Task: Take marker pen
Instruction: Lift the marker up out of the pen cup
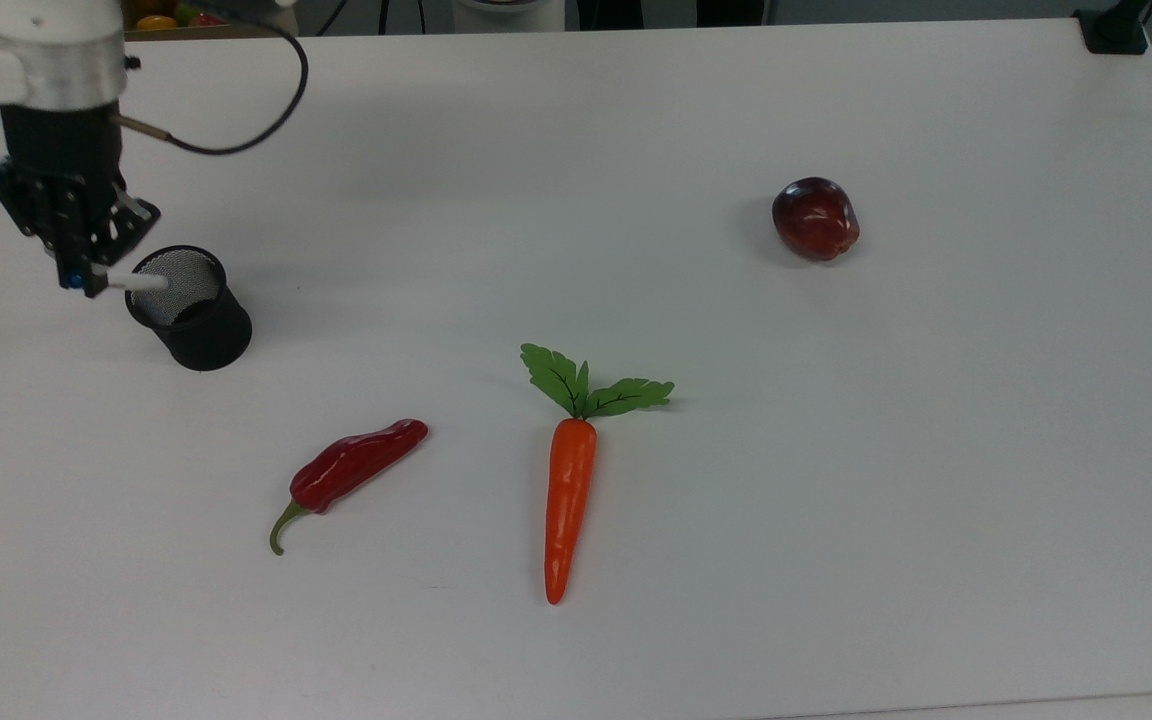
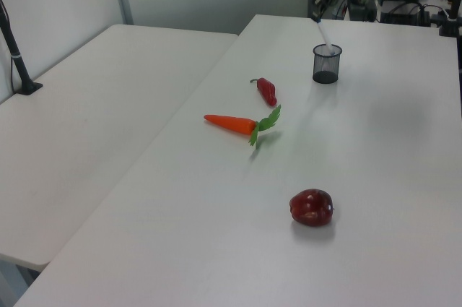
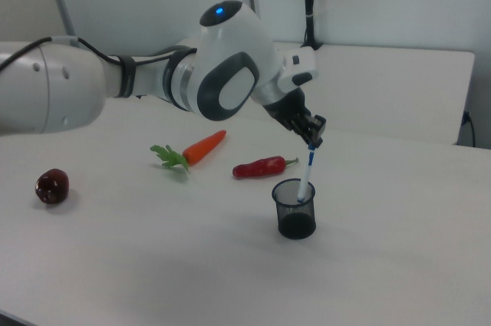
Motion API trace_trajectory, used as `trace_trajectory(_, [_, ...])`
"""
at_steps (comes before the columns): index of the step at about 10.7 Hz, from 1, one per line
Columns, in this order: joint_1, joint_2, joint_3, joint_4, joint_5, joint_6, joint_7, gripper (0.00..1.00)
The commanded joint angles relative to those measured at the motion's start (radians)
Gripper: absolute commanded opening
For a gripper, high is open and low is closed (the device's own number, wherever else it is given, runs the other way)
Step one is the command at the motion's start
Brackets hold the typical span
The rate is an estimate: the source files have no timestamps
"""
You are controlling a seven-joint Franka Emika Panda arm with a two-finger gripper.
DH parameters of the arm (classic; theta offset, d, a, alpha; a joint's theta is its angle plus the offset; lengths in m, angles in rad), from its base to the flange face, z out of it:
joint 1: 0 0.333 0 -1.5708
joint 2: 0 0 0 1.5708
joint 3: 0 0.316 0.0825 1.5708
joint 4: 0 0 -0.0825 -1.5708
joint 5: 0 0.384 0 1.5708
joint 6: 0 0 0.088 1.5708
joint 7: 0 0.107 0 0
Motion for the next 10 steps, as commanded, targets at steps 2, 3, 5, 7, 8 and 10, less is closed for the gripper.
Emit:
trace_trajectory(2, [0.008,-0.117,-0.004,-0.027,0.015,-0.074,0.008,0.12])
trace_trajectory(3, [0.016,-0.128,-0.001,-0.028,0.017,-0.077,0.011,0.12])
trace_trajectory(5, [0.03,-0.153,0.01,-0.027,0.018,-0.115,0.075,0.13])
trace_trajectory(7, [0.105,-0.167,0.01,-0.028,0.018,-0.211,0.086,0.13])
trace_trajectory(8, [0.145,-0.168,0.01,-0.028,0.018,-0.283,0.088,0.13])
trace_trajectory(10, [0.234,-0.173,0.01,-0.028,0.02,-0.417,0.089,0.14])
